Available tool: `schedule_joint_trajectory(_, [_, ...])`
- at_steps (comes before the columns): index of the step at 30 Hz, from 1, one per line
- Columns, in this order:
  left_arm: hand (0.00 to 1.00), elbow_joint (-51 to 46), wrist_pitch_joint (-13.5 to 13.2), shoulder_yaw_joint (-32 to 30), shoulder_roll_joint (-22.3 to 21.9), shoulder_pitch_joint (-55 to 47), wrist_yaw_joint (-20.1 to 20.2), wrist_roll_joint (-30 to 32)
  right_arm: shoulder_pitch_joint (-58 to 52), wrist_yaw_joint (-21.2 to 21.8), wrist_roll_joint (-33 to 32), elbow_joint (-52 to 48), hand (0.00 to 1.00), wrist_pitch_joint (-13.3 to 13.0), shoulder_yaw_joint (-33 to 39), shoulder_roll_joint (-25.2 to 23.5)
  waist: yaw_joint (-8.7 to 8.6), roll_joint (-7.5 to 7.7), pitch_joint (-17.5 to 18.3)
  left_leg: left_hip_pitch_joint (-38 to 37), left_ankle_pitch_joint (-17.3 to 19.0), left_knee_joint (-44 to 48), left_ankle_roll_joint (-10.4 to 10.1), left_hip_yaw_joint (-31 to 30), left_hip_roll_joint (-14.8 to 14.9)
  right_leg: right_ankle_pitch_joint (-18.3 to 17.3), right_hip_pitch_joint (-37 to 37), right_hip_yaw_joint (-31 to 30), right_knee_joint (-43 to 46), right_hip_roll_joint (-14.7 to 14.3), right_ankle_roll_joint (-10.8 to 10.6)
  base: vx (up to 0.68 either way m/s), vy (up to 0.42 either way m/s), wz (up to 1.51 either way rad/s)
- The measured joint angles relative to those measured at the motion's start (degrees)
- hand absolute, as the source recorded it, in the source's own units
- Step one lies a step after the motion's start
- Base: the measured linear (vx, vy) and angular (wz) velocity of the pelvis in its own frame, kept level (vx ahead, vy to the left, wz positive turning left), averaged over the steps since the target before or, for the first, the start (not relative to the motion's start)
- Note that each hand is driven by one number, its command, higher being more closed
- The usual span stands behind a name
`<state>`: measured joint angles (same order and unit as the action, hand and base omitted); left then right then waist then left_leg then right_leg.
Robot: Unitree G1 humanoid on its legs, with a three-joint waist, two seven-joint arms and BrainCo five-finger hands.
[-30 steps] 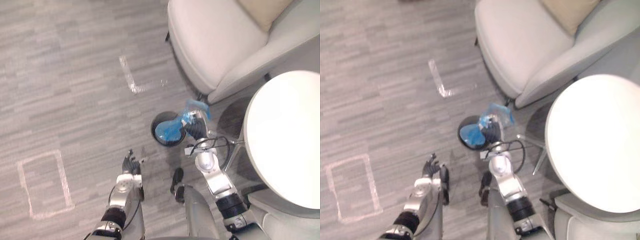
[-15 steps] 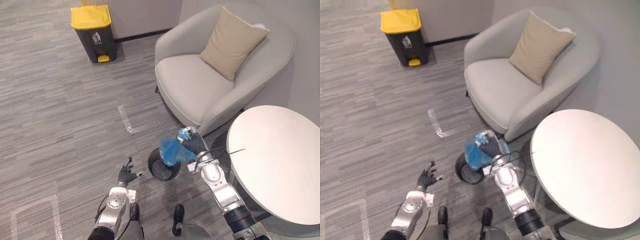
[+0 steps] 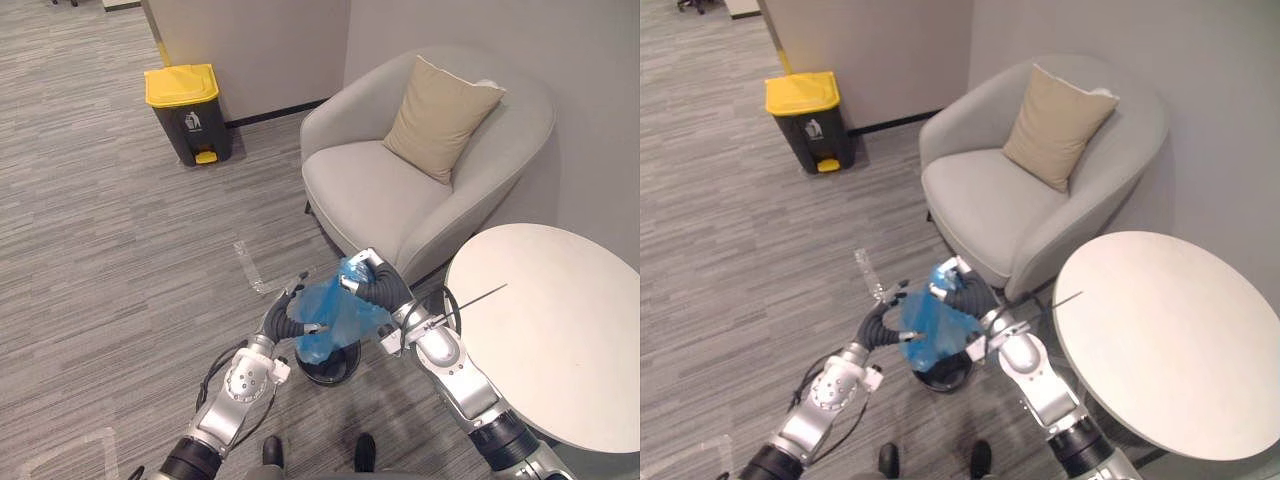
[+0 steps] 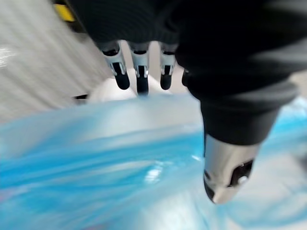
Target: Gather rubbish on tea table into small bin, then transfer packed bag to large trash can.
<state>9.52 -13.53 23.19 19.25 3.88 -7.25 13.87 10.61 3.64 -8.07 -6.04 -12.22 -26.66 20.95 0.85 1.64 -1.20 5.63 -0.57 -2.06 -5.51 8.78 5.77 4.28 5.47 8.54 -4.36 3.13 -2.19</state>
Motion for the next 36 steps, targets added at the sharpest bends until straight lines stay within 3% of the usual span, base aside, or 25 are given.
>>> schedule_joint_trajectory(7, [0.00, -1.7, -0.2, 3.4, 2.3, 3.1, -1.6, 8.8, 0.6, 1.8, -2.1, -0.1, 1.00, -0.3, -4.3, 0.4, -0.91, 0.06, 1.3, -1.4, -0.1, -1.2, -0.1, 0.2, 0.0, 0.5, -0.6, -1.1, -0.7, -0.3, 0.1, -0.01, -0.004, -0.07])
schedule_joint_trajectory(17, [0.00, -1.1, -1.3, 7.8, -0.6, 4.8, -1.4, 8.9, 4.4, 2.4, -7.1, -0.2, 1.00, 0.4, -8.0, -1.5, -1.20, 0.06, 1.3, -1.7, -0.3, -1.7, -0.1, 0.3, 0.0, 0.6, -0.5, -1.3, -0.7, -0.4, 0.2, 0.00, 0.000, -0.01])
schedule_joint_trajectory(23, [0.00, 5.3, -1.1, 8.0, -2.7, 6.7, -1.3, 8.5, 5.1, 1.9, -10.7, -0.4, 1.00, 2.7, -8.1, -2.9, -1.14, 0.06, 1.3, -1.8, -0.3, -1.7, -0.1, 0.7, 0.2, 0.7, -0.4, -1.8, -0.7, -0.6, 0.3, 0.00, -0.004, -0.03])
schedule_joint_trajectory(24, [1.00, 6.8, -1.2, 8.0, -3.2, 6.6, -1.3, 8.6, 5.2, 1.9, -10.9, -0.4, 1.00, 3.1, -8.1, -2.9, -1.12, 0.06, 1.3, -1.8, -0.3, -1.7, -0.1, 0.8, 0.2, 0.7, -0.4, -1.9, -0.7, -0.6, 0.4, 0.00, -0.005, -0.06])
schedule_joint_trajectory(36, [1.00, 13.8, 0.2, 7.0, -7.1, 5.1, -1.2, 8.2, 6.4, 1.5, -11.2, -0.4, 1.00, 4.4, -9.5, -3.4, -1.16, 0.00, 1.3, -1.7, -0.5, -1.9, -0.4, 1.1, 0.8, 1.1, 0.4, -2.8, -0.7, -1.3, 0.6, 0.00, -0.006, -0.05])
